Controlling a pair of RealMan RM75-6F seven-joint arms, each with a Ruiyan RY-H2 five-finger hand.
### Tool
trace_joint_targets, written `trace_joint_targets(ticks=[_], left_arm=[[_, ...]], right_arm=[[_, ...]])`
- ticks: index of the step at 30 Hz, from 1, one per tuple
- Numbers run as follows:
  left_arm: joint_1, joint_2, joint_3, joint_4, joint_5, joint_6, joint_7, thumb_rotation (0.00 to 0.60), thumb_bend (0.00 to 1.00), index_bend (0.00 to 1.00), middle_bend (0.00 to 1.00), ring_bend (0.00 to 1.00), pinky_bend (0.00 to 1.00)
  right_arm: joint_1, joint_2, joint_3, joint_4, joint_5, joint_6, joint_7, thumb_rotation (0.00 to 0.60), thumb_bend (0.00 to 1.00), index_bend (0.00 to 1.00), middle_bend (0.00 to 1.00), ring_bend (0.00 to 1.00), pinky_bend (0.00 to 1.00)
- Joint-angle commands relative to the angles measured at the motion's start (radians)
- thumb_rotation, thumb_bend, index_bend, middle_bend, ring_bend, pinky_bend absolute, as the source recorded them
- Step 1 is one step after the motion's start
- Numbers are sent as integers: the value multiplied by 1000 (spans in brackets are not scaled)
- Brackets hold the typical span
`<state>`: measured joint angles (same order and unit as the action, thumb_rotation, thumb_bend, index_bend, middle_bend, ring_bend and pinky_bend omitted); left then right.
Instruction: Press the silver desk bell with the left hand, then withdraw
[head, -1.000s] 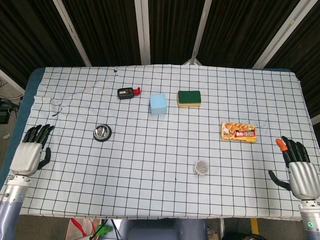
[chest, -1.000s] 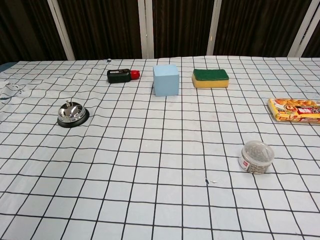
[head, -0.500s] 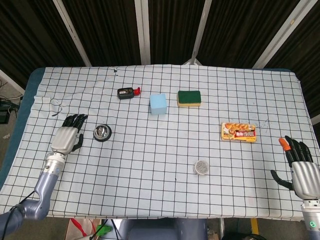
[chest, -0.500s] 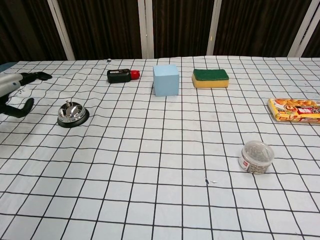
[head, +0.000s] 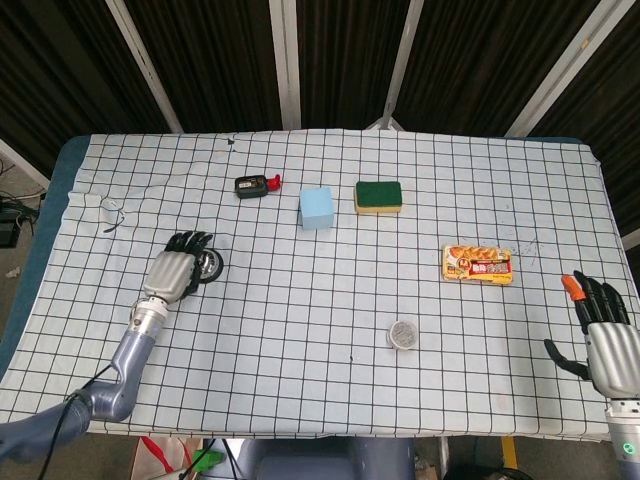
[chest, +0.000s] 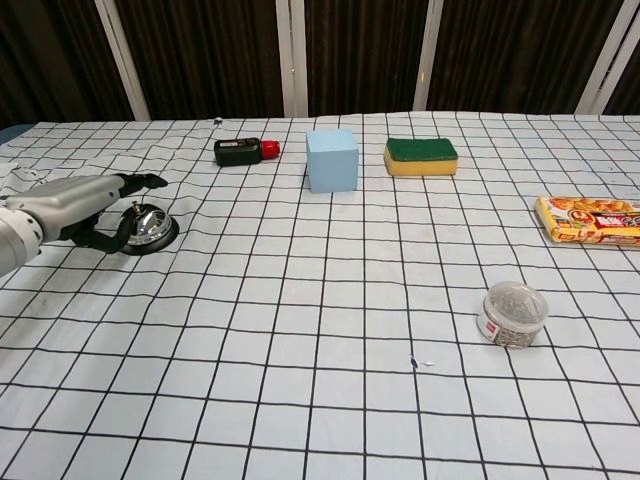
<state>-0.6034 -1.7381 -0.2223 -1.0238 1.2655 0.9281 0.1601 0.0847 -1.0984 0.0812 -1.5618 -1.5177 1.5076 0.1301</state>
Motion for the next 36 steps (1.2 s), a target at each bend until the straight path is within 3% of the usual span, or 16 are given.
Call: trace_joint_targets(ticks=[1, 9, 14, 17, 22, 25, 28, 32, 36], left_arm=[[-11, -15, 10, 11, 2, -7, 11, 600, 880, 27, 37, 0, 0], [-18, -25, 33, 16, -10, -22, 58, 600, 880, 26, 37, 0, 0], [-16, 5, 25, -38, -12, 14, 95, 600, 880, 23, 37, 0, 0], [0, 57, 2, -137, 9, 101, 114, 600, 880, 22, 37, 0, 0], [92, 190, -29, -389, 72, 342, 138, 600, 879, 22, 34, 0, 0], [186, 321, -3, -583, 73, 449, 208, 600, 878, 22, 34, 0, 0], [260, 408, 34, -696, 67, 516, 257, 600, 878, 22, 34, 0, 0], [377, 505, 121, -745, 83, 592, 211, 600, 876, 22, 33, 0, 0], [460, 546, 166, -726, 111, 667, 124, 600, 874, 22, 34, 0, 0]], right_arm=[[-1, 2, 0, 1, 0, 2, 4, 600, 305, 82, 6, 35, 0], [-6, 6, 1, 0, -5, 14, 16, 600, 305, 82, 6, 35, 0], [-6, 7, 0, 1, -8, 14, 19, 600, 305, 82, 6, 35, 0], [-6, 8, 0, 1, -9, 13, 19, 600, 304, 82, 6, 35, 0], [-6, 8, -1, -1, -12, 14, 20, 600, 305, 82, 6, 35, 0], [-5, 8, -3, -2, -15, 13, 19, 600, 305, 82, 6, 35, 0], [-4, 7, -5, -6, -21, 13, 15, 600, 304, 82, 6, 35, 0], [-4, 6, -5, -11, -20, 13, 11, 600, 305, 82, 7, 35, 0], [-3, 5, -8, -16, -24, 10, 0, 600, 305, 82, 7, 35, 0]])
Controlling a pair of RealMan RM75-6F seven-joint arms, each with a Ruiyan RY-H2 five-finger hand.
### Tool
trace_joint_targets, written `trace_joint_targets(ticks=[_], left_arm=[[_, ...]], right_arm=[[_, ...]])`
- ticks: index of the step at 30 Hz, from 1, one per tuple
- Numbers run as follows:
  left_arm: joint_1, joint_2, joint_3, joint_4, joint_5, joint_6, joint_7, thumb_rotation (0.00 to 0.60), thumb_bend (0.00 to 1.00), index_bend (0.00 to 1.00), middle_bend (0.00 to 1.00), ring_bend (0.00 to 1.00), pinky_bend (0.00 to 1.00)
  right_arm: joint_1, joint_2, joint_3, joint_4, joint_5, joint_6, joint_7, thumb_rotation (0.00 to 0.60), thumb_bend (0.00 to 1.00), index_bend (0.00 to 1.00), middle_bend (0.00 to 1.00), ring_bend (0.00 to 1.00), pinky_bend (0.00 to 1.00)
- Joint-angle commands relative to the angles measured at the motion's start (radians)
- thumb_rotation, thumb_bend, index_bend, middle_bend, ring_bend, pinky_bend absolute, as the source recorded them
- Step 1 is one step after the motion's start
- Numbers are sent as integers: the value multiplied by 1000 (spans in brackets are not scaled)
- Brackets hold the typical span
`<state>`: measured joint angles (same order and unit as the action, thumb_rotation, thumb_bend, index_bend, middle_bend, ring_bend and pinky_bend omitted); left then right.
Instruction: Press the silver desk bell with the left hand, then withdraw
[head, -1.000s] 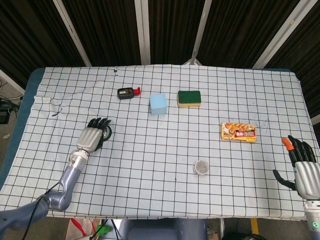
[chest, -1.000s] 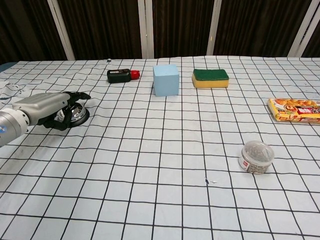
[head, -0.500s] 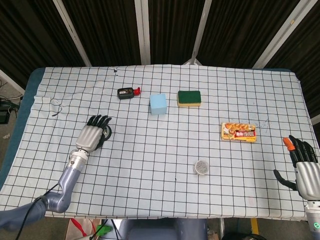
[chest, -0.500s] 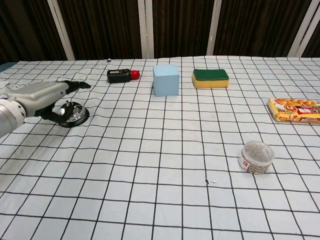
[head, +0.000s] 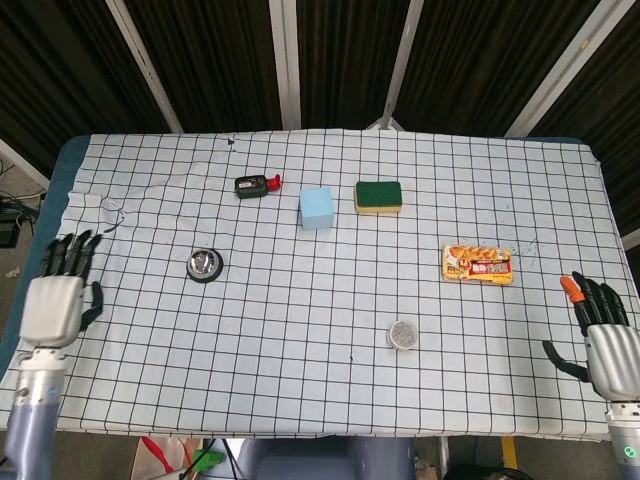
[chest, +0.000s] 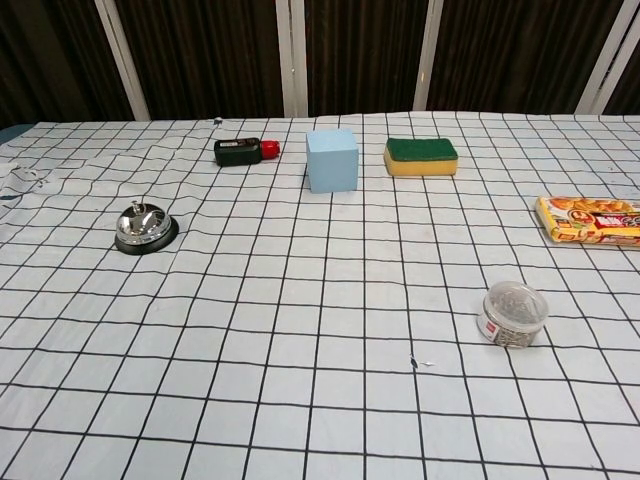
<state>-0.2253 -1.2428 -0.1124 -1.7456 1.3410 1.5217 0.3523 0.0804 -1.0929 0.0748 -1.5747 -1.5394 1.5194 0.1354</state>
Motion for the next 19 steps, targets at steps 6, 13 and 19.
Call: trace_joint_targets(ticks=[6, 13, 19], left_arm=[[127, 57, 69, 37, 73, 122, -163, 600, 874, 22, 34, 0, 0], [150, 70, 62, 54, 76, 139, -213, 600, 874, 20, 35, 0, 0], [162, 87, 63, 54, 74, 131, -228, 600, 874, 20, 35, 0, 0]], right_arm=[[4, -1, -7, -10, -15, -5, -6, 600, 304, 82, 7, 35, 0], [6, -3, -8, -10, -12, -10, -19, 600, 304, 82, 7, 35, 0], [11, -8, -6, -10, -10, -18, -27, 600, 305, 82, 7, 35, 0]])
